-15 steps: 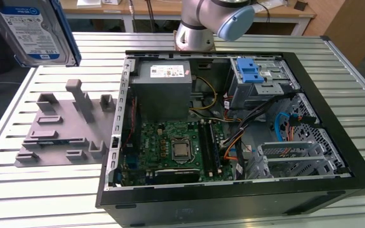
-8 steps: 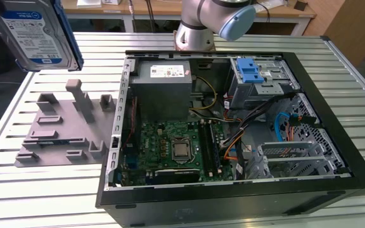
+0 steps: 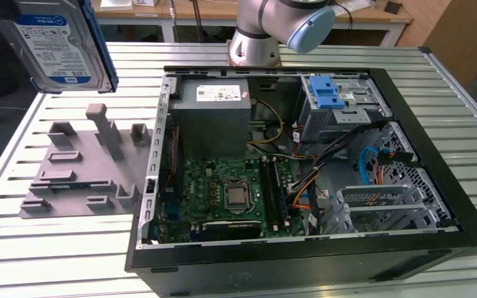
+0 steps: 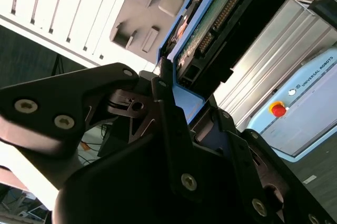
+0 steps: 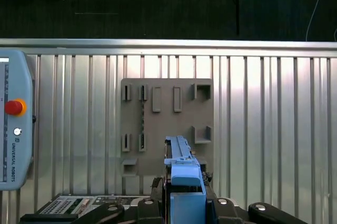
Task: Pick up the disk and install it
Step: 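Pick up the disk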
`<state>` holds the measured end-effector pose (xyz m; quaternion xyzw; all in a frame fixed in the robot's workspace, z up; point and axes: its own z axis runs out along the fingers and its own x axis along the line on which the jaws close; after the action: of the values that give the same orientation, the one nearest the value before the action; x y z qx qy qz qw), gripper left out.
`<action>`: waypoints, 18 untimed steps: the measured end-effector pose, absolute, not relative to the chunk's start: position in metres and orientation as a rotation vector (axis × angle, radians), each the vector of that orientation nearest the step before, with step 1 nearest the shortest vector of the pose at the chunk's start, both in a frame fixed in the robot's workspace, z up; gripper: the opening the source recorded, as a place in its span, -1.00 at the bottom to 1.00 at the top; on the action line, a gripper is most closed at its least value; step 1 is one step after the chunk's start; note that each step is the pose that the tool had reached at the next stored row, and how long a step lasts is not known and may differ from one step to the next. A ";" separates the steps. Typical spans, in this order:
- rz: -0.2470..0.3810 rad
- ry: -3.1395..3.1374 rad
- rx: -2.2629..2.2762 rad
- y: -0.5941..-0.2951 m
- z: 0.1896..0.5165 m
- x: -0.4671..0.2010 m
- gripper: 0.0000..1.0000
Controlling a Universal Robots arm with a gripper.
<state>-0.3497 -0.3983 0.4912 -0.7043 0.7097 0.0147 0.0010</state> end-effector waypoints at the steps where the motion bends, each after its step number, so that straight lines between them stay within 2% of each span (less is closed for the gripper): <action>1: 0.046 2.228 -2.211 -0.398 0.491 -0.348 -0.27; 18: 0.046 2.228 -2.211 -0.398 0.491 -0.316 -0.27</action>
<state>-0.3163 -0.3983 0.4912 -0.7043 0.7097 0.0147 0.0010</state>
